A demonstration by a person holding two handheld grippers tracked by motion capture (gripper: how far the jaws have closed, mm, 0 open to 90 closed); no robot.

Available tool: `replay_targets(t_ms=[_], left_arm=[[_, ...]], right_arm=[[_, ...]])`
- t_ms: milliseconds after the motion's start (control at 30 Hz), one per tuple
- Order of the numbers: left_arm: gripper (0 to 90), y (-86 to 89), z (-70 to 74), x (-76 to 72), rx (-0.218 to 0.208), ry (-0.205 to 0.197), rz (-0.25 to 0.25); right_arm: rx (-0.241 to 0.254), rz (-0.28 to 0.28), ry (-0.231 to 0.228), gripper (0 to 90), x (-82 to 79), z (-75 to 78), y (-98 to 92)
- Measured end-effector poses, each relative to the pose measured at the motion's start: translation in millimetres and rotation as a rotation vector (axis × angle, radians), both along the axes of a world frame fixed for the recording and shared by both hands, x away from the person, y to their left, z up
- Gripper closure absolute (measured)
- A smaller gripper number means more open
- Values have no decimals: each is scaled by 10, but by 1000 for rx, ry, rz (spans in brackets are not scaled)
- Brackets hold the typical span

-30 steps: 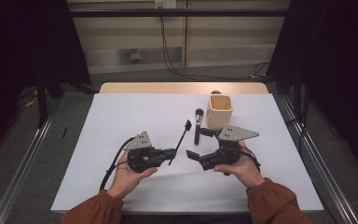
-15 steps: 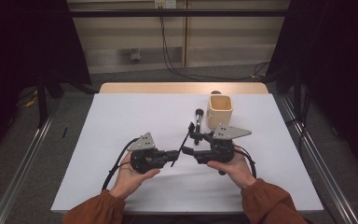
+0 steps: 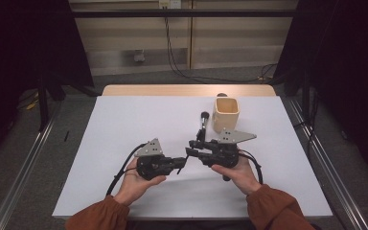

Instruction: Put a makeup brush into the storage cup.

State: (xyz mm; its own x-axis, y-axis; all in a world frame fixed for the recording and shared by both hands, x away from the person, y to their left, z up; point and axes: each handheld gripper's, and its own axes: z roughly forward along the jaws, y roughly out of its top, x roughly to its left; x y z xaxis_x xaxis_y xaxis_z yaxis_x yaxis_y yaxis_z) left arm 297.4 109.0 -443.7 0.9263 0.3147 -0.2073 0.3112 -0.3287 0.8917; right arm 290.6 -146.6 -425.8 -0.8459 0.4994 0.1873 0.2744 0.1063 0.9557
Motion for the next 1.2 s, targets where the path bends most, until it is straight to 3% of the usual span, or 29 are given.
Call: replay_targets(t_ms=[200, 433, 867, 1200], left_arm=[[857, -9, -14, -9, 2, -15, -3], [855, -13, -33, -7, -2, -38, 0], [810, -27, -60, -6, -5, -30, 1], [677, -16, -62, -4, -2, -28, 27]], right_arm=[[11, 5, 16, 789, -8, 12, 8], [29, 3, 46, 813, 0, 15, 3], [35, 1, 53, 858, -11, 22, 2], [31, -10, 44, 859, -16, 51, -29]])
